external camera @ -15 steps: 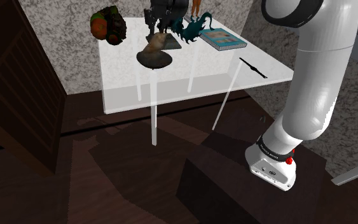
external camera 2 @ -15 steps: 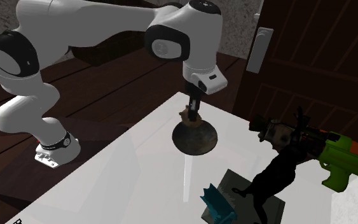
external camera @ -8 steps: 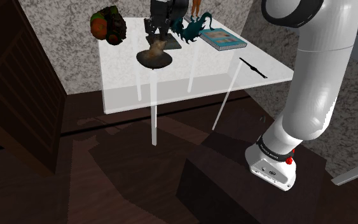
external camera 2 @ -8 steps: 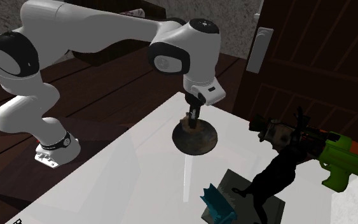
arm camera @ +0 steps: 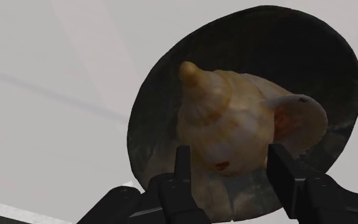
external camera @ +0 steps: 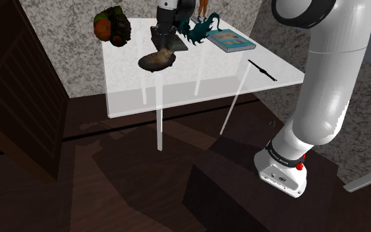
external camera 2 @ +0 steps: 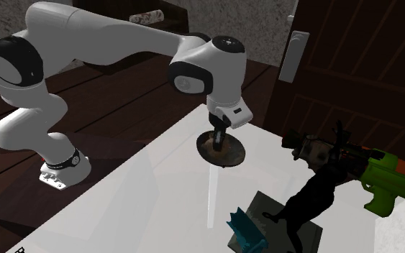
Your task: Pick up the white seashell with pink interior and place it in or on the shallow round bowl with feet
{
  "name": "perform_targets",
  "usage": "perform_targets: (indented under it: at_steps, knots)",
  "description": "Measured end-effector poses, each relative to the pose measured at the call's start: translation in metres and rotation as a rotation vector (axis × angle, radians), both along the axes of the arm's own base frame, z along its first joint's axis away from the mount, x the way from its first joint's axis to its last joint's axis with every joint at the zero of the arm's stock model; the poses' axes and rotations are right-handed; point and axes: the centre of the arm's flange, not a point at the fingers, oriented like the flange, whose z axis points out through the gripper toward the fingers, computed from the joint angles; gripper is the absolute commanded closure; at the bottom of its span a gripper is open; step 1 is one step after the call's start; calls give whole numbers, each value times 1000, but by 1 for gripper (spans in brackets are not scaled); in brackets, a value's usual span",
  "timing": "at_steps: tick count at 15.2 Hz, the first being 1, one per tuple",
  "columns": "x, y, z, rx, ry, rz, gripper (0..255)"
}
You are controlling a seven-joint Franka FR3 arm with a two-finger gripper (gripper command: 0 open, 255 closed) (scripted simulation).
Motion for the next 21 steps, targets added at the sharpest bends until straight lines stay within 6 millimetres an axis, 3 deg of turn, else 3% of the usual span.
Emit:
perform_targets:
  at_steps: [4, 5, 11, 16, 21]
  knots:
    - [0, 4, -6, 3, 9, 4, 255]
    - [0, 4, -7, 3, 10, 5, 0]
    - [0, 4, -8, 3, 11, 6, 0]
    - [2, -2, 36, 3, 10, 6, 0]
    - [1, -2, 42, 3, 11, 6, 0]
